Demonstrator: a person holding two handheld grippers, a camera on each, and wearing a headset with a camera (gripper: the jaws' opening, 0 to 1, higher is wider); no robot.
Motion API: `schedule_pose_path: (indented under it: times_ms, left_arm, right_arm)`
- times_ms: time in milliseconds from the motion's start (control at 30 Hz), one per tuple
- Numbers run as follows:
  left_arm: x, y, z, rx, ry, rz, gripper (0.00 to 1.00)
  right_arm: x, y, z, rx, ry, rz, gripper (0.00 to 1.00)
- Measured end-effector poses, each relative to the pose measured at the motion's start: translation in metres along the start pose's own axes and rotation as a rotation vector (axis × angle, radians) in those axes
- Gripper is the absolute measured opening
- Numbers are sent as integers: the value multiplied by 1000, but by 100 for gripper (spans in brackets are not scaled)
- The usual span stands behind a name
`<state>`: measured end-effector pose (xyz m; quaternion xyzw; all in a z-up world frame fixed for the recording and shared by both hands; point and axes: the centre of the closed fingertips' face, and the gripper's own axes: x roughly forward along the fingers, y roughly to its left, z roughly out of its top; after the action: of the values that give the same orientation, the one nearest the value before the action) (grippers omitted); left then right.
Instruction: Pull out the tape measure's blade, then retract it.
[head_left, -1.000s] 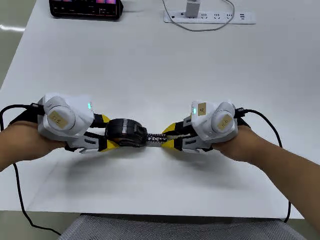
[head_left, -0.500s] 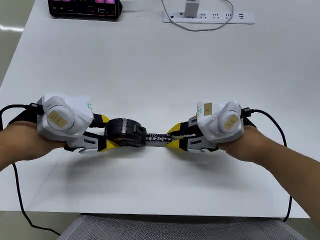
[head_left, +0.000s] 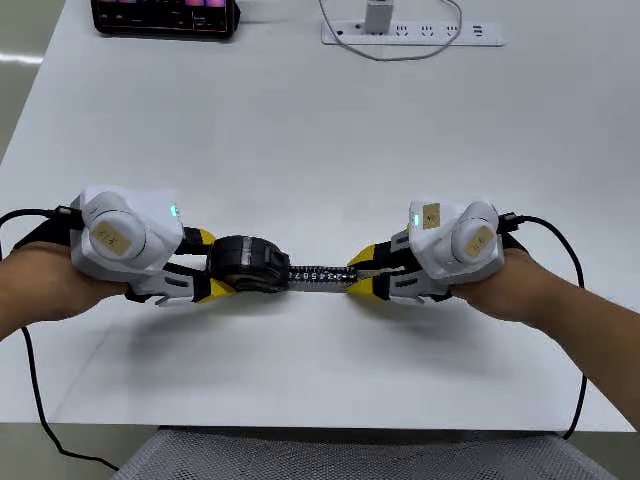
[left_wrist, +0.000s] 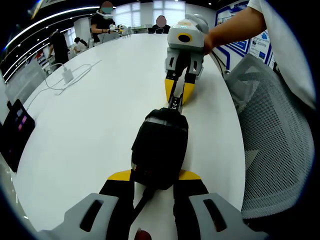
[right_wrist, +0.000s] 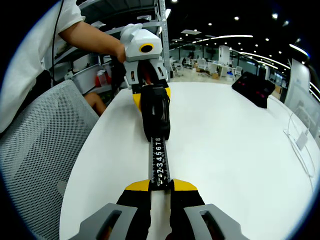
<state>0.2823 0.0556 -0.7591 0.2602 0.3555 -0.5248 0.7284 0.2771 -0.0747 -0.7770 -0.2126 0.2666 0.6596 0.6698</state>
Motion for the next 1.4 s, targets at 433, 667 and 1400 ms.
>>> schedule_pose_path:
  times_ms: [433, 667, 1400]
  left_arm:
    - [0, 0, 0, -6, -7, 4, 24]
    - [0, 1, 0, -8, -8, 6, 24]
    - [-1, 0, 1, -7, -3, 8, 24]
  right_arm:
    - [-12, -3, -10, 10, 13, -15, 10]
    - [-20, -4, -17, 15, 23, -22, 10]
    - [-48, -3, -36, 22, 52, -42, 10]
